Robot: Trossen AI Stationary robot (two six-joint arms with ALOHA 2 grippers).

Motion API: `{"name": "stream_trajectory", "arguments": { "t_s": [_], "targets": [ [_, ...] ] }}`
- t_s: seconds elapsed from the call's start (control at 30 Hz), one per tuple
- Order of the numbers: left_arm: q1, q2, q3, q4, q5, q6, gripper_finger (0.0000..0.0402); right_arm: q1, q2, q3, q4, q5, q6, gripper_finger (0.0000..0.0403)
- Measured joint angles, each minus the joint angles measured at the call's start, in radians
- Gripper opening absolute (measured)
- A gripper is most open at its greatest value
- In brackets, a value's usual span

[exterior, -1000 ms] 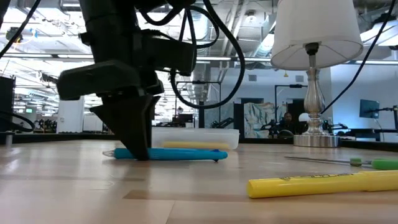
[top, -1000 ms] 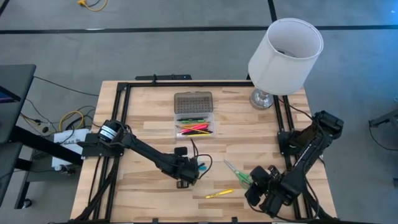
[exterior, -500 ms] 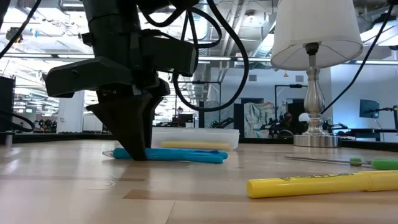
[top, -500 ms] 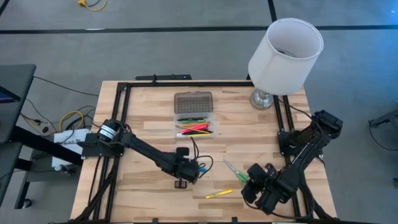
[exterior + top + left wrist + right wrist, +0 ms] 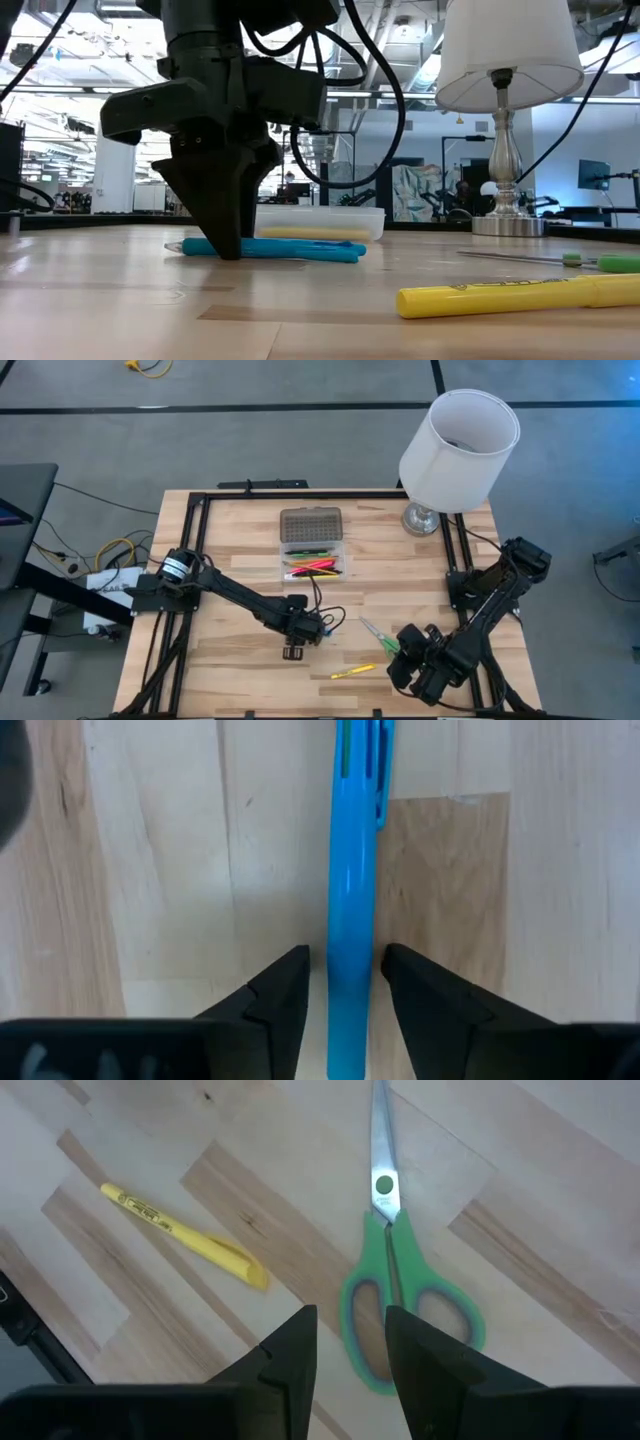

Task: Pick & place school supplies into a supply box
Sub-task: Put the blue pen into the supply box

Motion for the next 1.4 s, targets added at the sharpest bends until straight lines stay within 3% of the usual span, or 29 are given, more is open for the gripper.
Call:
{"name": "stream_trajectory", "arguments": {
  "t_s": [0.57, 1.0, 1.4],
  "targets": [
    [0.006, 0.010, 0.053, 0.064, 0.032, 0.035, 0.0138, -0.036, 0.000, 0.000, 0.004, 0.000, -0.001, 0.0113],
    [0.025, 0.014, 0.037, 0.025, 0.006, 0.038, 0.0136, -0.045, 0.000, 0.000, 0.052, 0.000, -0.026, 0.0113],
    [0.026, 0.013, 0.036, 0.001, -0.042, -0.031, 0.0077, -0.048, 0.000, 0.000, 0.053, 0.000, -0.018, 0.0113]
  ]
}}
